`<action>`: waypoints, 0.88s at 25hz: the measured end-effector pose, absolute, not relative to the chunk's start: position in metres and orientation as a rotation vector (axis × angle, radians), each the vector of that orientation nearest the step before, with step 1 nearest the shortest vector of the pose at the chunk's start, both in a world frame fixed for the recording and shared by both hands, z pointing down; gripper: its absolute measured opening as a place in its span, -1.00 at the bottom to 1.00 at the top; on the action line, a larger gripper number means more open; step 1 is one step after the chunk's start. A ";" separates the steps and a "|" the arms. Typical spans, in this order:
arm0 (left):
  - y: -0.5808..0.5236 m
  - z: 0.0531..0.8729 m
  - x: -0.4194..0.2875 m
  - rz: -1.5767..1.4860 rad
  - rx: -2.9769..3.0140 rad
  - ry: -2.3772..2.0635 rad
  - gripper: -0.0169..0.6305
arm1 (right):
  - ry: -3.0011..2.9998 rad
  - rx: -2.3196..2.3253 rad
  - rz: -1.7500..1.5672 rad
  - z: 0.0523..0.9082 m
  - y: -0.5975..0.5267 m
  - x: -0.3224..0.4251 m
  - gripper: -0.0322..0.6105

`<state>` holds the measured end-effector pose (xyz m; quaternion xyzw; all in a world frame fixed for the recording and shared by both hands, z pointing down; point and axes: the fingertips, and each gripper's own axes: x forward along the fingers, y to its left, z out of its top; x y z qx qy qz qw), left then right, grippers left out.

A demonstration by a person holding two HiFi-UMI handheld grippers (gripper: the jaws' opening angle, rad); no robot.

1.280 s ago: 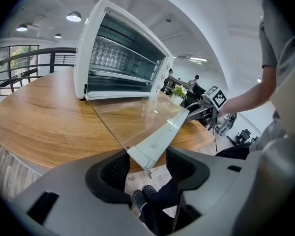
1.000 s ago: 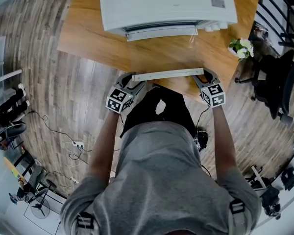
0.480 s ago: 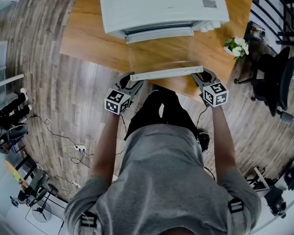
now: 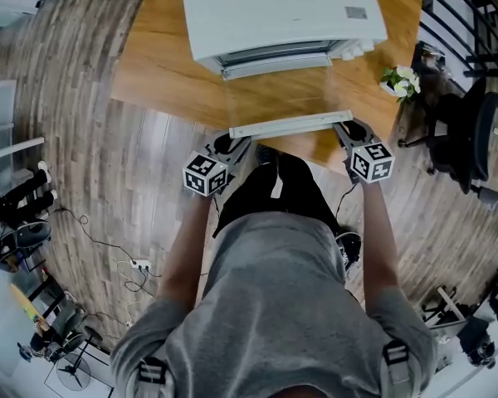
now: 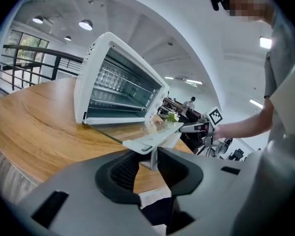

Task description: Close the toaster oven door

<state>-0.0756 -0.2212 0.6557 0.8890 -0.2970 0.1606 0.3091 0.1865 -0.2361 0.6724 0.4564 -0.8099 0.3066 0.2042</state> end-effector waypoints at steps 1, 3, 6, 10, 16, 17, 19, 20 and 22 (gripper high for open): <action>-0.222 0.653 -0.077 0.398 2.344 -0.781 -0.55 | -2.257 1.297 0.860 0.670 -0.237 0.186 -0.55; -0.224 0.648 -0.076 0.364 2.342 -0.772 -0.57 | -2.256 1.329 0.865 0.665 -0.239 0.187 -0.56; -0.228 0.644 -0.076 0.360 2.353 -0.756 -0.58 | -2.254 1.347 0.853 0.661 -0.242 0.187 -0.56; -0.231 0.635 -0.077 0.348 2.365 -0.777 -0.58 | -2.267 1.366 0.841 0.652 -0.245 0.187 -0.56; -0.243 0.614 -0.078 0.268 2.368 -0.808 -0.57 | -2.321 1.391 0.870 0.630 -0.255 0.189 -0.56; -0.245 0.611 -0.079 0.262 2.370 -0.807 -0.57 | -2.318 1.393 0.871 0.628 -0.257 0.189 -0.56; -0.246 0.608 -0.079 0.255 2.375 -0.799 -0.56 | -2.302 1.407 0.879 0.624 -0.259 0.189 -0.57; -0.247 0.607 -0.079 0.254 2.379 -0.796 -0.56 | -2.296 1.417 0.884 0.623 -0.260 0.189 -0.57; -0.249 0.603 -0.080 0.256 2.381 -0.798 -0.55 | -2.297 1.438 0.894 0.619 -0.262 0.189 -0.57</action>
